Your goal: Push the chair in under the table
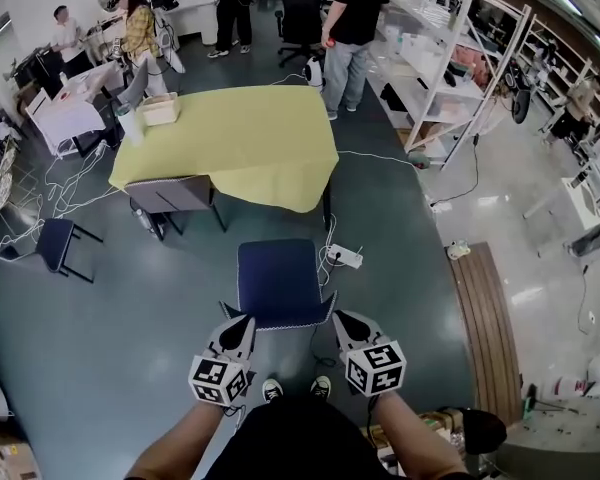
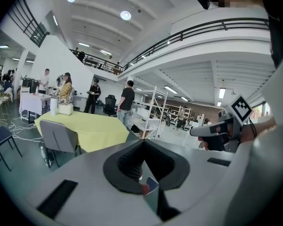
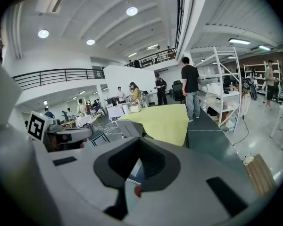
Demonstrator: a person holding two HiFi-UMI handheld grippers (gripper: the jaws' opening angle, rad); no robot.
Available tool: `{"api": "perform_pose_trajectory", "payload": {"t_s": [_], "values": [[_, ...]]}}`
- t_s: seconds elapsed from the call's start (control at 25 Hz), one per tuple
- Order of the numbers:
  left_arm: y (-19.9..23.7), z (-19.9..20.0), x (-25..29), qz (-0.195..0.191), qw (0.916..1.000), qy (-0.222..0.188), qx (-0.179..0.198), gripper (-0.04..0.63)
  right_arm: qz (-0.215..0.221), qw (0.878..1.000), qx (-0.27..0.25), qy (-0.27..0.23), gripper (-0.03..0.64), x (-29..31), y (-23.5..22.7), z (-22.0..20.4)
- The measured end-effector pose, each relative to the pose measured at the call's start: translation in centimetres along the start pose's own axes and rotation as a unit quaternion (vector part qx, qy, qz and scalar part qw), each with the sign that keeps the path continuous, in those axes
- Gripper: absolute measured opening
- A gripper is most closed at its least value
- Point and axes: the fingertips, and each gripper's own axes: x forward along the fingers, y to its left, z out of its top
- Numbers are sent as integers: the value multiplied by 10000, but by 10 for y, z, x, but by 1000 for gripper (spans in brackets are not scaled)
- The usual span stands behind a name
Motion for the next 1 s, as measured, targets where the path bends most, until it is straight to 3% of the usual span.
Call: {"api": "perform_pose_trajectory", "payload": {"t_s": [0.24, 0.52, 1.0], "values": [[5, -23, -1, 41, 9995, 234, 209, 9, -62, 9995, -105, 304, 14, 11, 0, -26], [27, -70, 5, 218, 9976, 647, 69, 9, -21, 9960, -412, 797, 14, 43, -8, -64], [47, -143, 34, 255, 9908, 1308, 231, 9, 365, 9805, -658, 1815, 15, 100, -13, -152]]}}
